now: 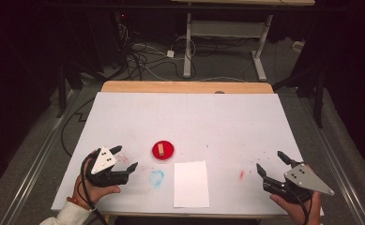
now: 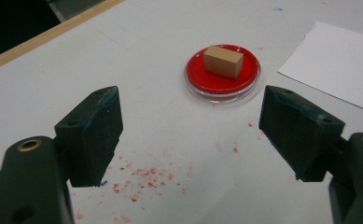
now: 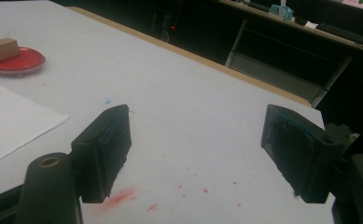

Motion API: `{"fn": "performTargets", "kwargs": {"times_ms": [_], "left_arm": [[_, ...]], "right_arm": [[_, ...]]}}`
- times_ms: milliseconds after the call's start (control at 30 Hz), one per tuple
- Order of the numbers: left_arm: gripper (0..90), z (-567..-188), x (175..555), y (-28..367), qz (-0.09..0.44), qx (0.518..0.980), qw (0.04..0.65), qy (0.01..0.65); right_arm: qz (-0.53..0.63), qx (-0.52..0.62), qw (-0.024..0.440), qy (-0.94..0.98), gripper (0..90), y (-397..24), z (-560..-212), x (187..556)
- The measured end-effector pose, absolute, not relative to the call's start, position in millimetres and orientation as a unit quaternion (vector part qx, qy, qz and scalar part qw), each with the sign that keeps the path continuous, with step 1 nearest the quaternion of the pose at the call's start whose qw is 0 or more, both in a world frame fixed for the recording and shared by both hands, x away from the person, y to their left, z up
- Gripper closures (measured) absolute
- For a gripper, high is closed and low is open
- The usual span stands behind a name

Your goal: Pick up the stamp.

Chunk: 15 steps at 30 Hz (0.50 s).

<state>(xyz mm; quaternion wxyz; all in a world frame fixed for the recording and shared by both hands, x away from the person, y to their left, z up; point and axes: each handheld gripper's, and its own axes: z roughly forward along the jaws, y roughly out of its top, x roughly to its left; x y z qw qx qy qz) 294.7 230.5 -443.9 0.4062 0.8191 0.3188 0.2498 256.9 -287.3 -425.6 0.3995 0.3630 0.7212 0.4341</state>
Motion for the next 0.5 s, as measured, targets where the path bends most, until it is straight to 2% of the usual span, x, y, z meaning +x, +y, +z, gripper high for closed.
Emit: {"fn": "performTargets", "kwargs": {"times_ms": [500], "left_arm": [[23.8, -436, 314, 225, 0.229, 0.840, 0.381, 0.310]], "right_arm": [[0.424, 0.377, 0.400, 0.720, 25.1, -291, -430, 264]]}}
